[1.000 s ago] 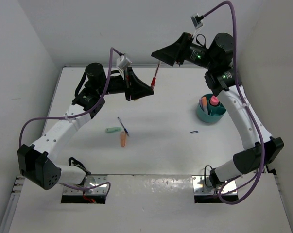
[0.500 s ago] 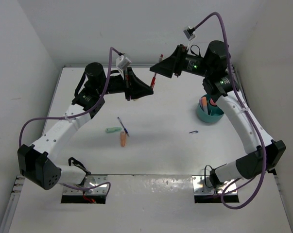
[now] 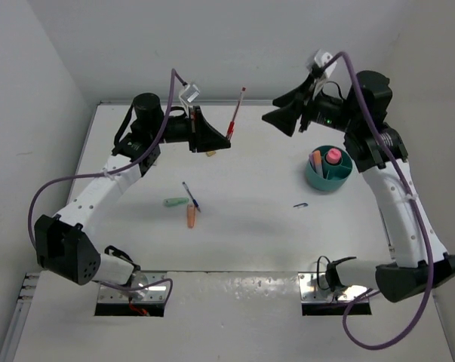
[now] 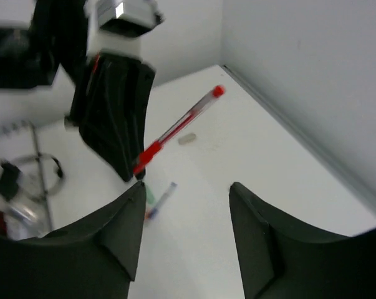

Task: Sort the stationery into containers
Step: Close the pen cap on the pen.

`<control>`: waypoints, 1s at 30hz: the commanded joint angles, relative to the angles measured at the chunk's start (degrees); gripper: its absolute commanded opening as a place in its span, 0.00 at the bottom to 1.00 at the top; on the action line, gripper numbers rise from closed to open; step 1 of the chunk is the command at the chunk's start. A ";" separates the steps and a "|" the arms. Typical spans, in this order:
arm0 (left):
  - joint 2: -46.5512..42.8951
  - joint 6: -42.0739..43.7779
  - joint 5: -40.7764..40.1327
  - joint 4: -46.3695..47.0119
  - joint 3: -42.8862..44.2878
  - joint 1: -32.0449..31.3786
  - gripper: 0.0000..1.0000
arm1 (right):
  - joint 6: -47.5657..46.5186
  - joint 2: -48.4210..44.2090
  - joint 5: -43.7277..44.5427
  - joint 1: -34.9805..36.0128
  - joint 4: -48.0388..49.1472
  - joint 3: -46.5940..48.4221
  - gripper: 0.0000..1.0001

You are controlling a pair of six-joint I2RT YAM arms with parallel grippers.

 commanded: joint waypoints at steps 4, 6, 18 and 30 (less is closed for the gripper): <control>2.49 -6.69 6.98 -0.78 -0.79 2.60 0.00 | -38.09 -8.05 2.11 7.66 -9.07 -6.04 0.50; 2.32 -7.13 7.16 -0.78 -1.67 2.60 0.00 | -47.42 -9.11 4.03 10.99 -9.79 -8.41 0.50; 2.49 -12.32 9.44 2.30 -5.80 1.11 0.00 | -80.66 -11.74 22.39 28.91 1.66 -24.92 0.43; 1.44 -12.05 9.71 1.42 -8.62 1.02 0.00 | -92.79 -12.19 35.07 36.06 19.90 -37.24 0.49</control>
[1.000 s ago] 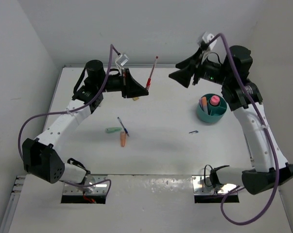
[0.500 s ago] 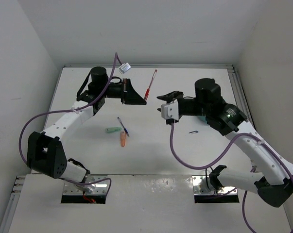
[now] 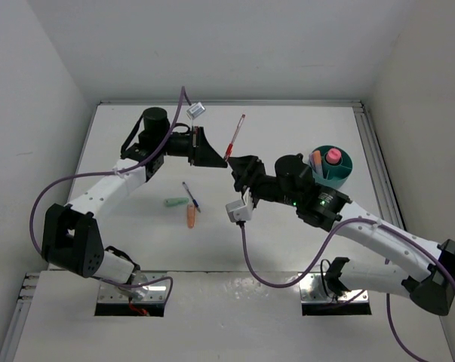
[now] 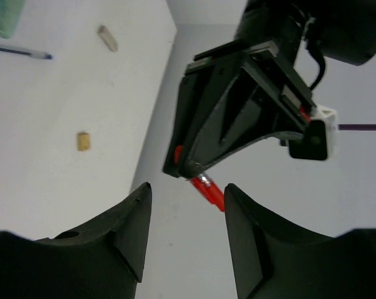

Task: Sort the stationery into containers
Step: Close the pen cap on the pen.

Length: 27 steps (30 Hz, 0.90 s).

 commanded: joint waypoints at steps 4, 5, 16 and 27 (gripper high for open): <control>-1.77 1.15 1.58 -0.49 -0.16 -0.42 0.00 | -5.51 -1.41 3.27 0.85 9.58 -1.64 0.49; -1.78 1.59 1.49 -0.92 -0.24 -0.51 0.00 | -5.86 -1.24 3.01 0.94 9.58 -1.82 0.49; -2.57 7.31 2.54 -7.34 0.46 -1.74 0.00 | -9.81 -0.27 2.83 0.76 11.16 -2.96 0.46; -3.97 9.24 2.55 -8.31 0.90 -3.67 0.00 | -11.22 0.61 1.42 0.76 8.79 -3.58 0.37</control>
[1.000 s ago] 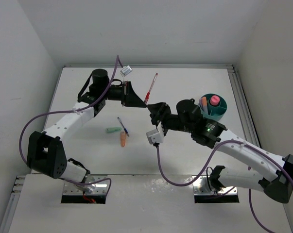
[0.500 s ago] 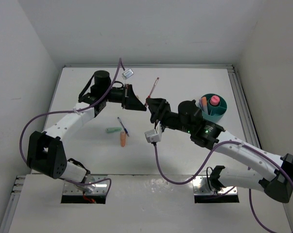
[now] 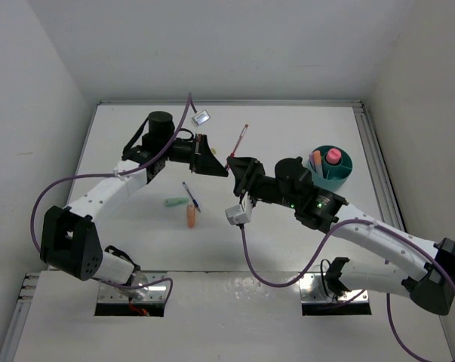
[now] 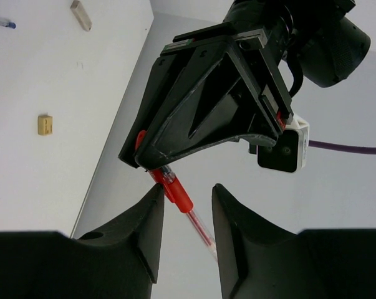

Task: Sort the stationery into containers
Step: Close the pen cap on the pen, then place the pen in the storage box.

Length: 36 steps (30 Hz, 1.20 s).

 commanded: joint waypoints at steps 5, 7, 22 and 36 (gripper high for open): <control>-3.21 1.99 1.84 0.02 1.03 -2.06 0.00 | -1.10 0.89 -1.51 0.13 0.66 -0.26 0.31; -3.38 2.08 1.84 0.02 1.03 -2.41 0.00 | -1.36 0.98 -1.60 -0.05 0.13 -0.25 0.31; -3.03 2.34 1.76 -0.16 1.12 -2.41 0.00 | -1.11 0.63 -1.25 -0.58 0.56 -1.05 0.35; -5.40 4.63 0.44 1.85 1.64 0.74 1.00 | 7.39 -1.21 -0.90 -2.68 6.72 -1.67 0.00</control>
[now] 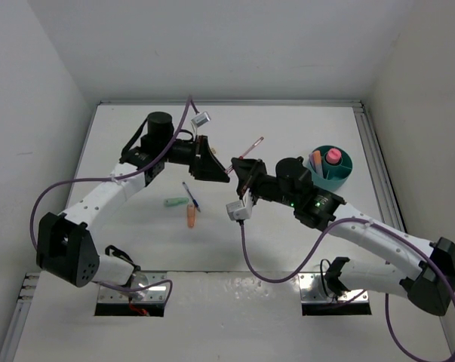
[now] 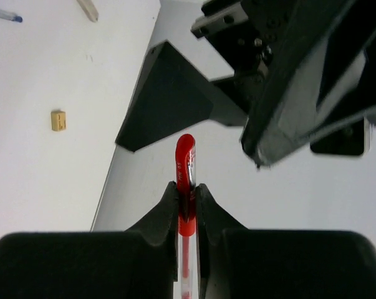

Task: Sort the stationery into containers
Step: Place the pen in the storage box.

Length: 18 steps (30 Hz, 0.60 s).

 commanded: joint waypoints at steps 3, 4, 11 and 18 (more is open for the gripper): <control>-3.88 0.16 -1.05 6.33 2.87 4.78 1.00 | 17.81 -2.92 4.80 -1.46 3.72 3.41 0.00; -3.97 -0.01 -1.49 6.68 3.14 5.49 1.00 | 22.24 -3.27 6.21 -1.99 2.85 4.47 0.00; -4.41 -6.07 -3.34 14.15 1.65 9.71 1.00 | 71.52 -6.00 4.49 -21.98 -9.55 11.42 0.00; -3.97 -4.32 -4.57 14.86 1.20 11.47 1.00 | 85.82 -6.53 -21.68 -47.85 -5.35 5.45 0.00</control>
